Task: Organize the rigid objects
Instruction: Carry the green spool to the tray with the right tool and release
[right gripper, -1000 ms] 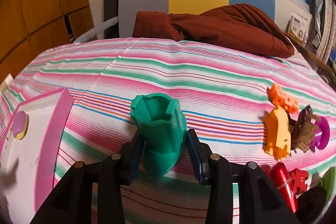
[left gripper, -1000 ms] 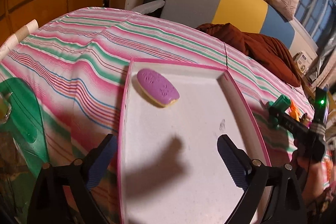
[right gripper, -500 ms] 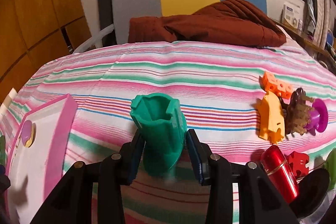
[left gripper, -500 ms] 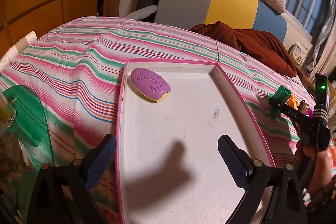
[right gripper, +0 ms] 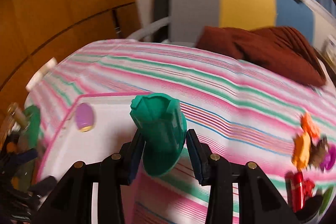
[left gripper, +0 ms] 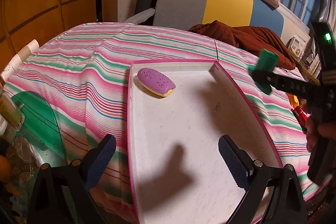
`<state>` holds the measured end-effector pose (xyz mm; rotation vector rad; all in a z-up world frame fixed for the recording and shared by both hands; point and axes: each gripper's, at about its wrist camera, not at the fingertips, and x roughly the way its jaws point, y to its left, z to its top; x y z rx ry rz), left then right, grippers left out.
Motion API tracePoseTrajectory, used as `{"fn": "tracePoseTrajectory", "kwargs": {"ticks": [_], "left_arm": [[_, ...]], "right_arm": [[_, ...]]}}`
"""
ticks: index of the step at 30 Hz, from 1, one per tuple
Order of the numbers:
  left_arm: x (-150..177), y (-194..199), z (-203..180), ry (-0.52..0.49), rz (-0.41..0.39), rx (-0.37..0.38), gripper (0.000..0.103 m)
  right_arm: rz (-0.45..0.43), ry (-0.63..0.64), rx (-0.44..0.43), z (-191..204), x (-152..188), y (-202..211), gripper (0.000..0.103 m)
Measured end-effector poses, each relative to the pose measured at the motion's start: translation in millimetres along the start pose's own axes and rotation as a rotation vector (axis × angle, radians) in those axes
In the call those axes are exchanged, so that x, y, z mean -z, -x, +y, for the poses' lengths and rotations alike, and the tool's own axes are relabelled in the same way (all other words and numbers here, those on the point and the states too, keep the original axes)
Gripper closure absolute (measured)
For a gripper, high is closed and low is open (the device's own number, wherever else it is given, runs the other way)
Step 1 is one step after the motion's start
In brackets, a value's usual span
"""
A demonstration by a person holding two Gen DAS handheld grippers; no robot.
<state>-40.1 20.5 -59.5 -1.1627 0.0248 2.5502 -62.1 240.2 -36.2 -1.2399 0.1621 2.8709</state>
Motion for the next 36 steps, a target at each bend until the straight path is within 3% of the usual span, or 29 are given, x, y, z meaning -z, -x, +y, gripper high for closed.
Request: {"fn": "tracePoseTrajectory", "kwargs": {"ticks": [6, 13, 24, 27, 36], "left_arm": [[3.6, 5.8, 3.4, -0.008, -0.007, -0.003, 0.003], [7.0, 10.5, 8.5, -0.007, -0.012, -0.009, 0.003], [6.5, 6.3, 18.7, 0.024, -0.001, -0.023, 0.003], [7.0, 6.7, 22.0, 0.037, -0.003, -0.022, 0.003], [9.9, 3.8, 19.6, 0.05, 0.01, -0.004, 0.003]], "right_arm": [[0.111, 0.051, -0.147, 42.6, -27.7, -29.2, 0.062], [0.216, 0.058, -0.127, 70.0, -42.5, -77.2, 0.062], [0.252, 0.067, -0.102, 103.0, -49.8, -121.5, 0.061], [0.254, 0.038, -0.1, 101.3, -49.7, -121.3, 0.052], [0.235, -0.062, -0.126, 77.0, -40.0, -82.3, 0.051]]}}
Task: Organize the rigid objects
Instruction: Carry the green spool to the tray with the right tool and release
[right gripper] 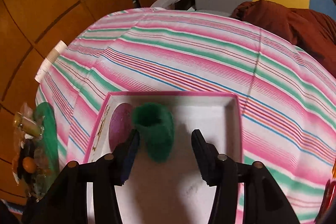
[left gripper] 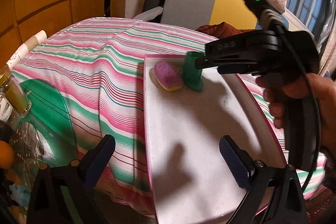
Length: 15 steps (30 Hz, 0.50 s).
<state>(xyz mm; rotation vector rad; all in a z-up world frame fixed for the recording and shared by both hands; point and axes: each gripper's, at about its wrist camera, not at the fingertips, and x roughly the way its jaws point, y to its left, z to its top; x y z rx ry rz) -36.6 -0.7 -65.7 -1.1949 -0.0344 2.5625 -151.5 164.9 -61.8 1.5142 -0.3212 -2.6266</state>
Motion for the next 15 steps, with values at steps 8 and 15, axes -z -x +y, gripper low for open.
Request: {"fn": "tracePoseTrajectory", "kwargs": {"ticks": [8, 15], "left_arm": [[1.6, 6.7, -10.6, -0.029, -0.017, 0.007, 0.003], [5.1, 9.8, -18.7, -0.042, -0.013, 0.022, 0.003]], "right_arm": [[-0.031, 0.046, -0.002, 7.0, 27.8, 29.4, 0.051], [-0.089, 0.079, 0.043, 2.6, 54.2, 61.3, 0.051]]}}
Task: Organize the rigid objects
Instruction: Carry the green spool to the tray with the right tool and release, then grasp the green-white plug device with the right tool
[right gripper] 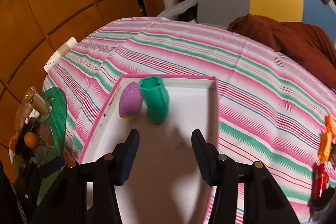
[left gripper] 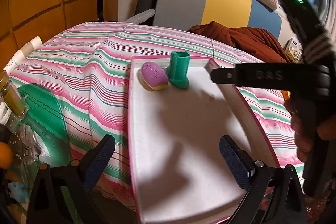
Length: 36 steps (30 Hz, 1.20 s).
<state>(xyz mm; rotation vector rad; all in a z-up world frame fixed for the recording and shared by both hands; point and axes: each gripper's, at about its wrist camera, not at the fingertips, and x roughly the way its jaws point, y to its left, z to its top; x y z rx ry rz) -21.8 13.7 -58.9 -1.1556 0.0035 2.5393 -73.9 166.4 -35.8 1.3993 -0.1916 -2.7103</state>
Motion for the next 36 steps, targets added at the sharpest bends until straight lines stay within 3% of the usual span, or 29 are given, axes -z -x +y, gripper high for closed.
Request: {"fn": "tracePoseTrajectory", "kwargs": {"ticks": [19, 27, 32, 36], "left_arm": [[9.7, 11.8, -61.5, -0.148, -0.023, 0.089, 0.003], [9.5, 15.5, -102.8, -0.248, -0.034, 0.127, 0.003], [11.3, 17.3, -130.2, -0.308, -0.037, 0.153, 0.003], [14.4, 18.5, -149.9, -0.361, -0.041, 0.166, 0.003]], "right_arm": [[-0.025, -0.121, 0.185, -91.6, 75.5, 65.3, 0.051], [-0.062, -0.283, 0.237, -153.5, 114.2, 99.9, 0.051], [-0.147, -0.347, 0.351, -193.4, 119.5, 137.3, 0.051], [-0.159, -0.464, 0.459, -238.0, 127.1, 162.2, 0.051]]}}
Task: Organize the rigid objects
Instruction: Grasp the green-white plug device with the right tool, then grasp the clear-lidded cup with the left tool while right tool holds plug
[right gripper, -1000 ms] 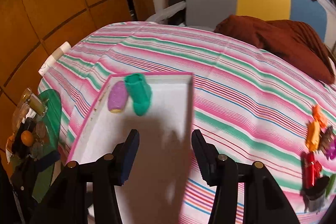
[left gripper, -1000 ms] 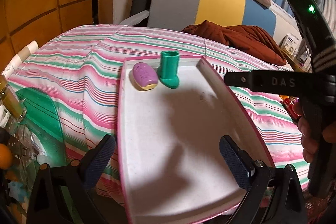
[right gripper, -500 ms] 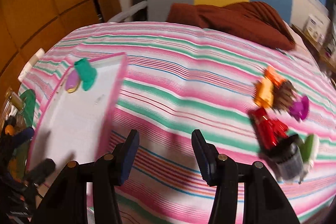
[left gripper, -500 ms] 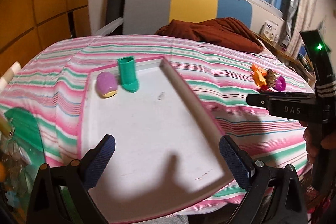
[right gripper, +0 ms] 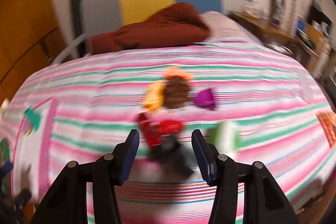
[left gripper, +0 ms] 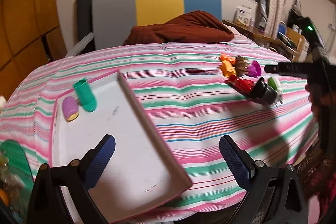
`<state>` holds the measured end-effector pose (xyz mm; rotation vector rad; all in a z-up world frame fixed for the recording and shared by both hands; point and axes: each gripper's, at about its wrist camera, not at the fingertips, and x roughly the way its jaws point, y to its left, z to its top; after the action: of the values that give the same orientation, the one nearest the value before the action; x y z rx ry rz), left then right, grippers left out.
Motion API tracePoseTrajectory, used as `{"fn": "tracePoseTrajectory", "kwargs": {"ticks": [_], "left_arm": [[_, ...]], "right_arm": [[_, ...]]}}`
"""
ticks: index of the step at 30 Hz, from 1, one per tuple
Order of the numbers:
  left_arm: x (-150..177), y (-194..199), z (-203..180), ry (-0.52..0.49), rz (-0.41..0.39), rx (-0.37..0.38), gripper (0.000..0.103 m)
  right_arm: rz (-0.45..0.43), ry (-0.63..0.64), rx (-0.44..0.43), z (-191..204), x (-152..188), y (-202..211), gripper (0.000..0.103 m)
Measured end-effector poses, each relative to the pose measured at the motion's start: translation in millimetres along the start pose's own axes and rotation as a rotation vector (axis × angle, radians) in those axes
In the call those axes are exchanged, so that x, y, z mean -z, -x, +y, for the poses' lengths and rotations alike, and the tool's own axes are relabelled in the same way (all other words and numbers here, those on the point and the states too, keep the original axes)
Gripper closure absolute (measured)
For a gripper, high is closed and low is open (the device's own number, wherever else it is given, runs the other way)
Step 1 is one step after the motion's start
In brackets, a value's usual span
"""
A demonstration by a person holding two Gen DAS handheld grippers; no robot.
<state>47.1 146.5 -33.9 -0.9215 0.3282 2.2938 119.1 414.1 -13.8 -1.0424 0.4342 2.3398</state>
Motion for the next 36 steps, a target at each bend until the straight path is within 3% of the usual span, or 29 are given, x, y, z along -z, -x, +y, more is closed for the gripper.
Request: {"fn": "tracePoseTrajectory", "kwargs": {"ticks": [4, 7, 12, 17, 25, 31, 36], "left_arm": [[-0.5, -4.6, -13.8, -0.027, 0.013, 0.017, 0.002], [-0.6, -6.3, -22.1, -0.044, 0.018, 0.024, 0.002], [0.9, -8.6, -31.5, -0.069, 0.026, 0.025, 0.002], [-2.4, -13.2, -37.9, -0.073, 0.04, 0.041, 0.002], [-22.7, -21.7, -70.3, -0.15, 0.023, 0.084, 0.002], [-49.9, -40.2, -121.9, -0.245, 0.004, 0.14, 0.001], [-73.4, -61.2, -162.6, -0.309, -0.012, 0.144, 0.001]], "right_arm": [[0.066, -0.13, 0.081, -44.3, -10.1, -15.6, 0.045], [0.123, -0.17, 0.085, -61.2, -11.5, -31.7, 0.045], [0.156, -0.16, 0.062, -66.9, -6.3, -48.3, 0.045], [0.212, -0.117, 0.123, -68.0, -1.8, -64.5, 0.051], [0.202, -0.371, 0.03, -123.9, -5.7, -68.9, 0.051], [0.206, -0.529, -0.017, -146.4, 6.8, -63.6, 0.05], [0.206, -0.627, -0.033, -159.1, 16.1, -59.8, 0.05]]}}
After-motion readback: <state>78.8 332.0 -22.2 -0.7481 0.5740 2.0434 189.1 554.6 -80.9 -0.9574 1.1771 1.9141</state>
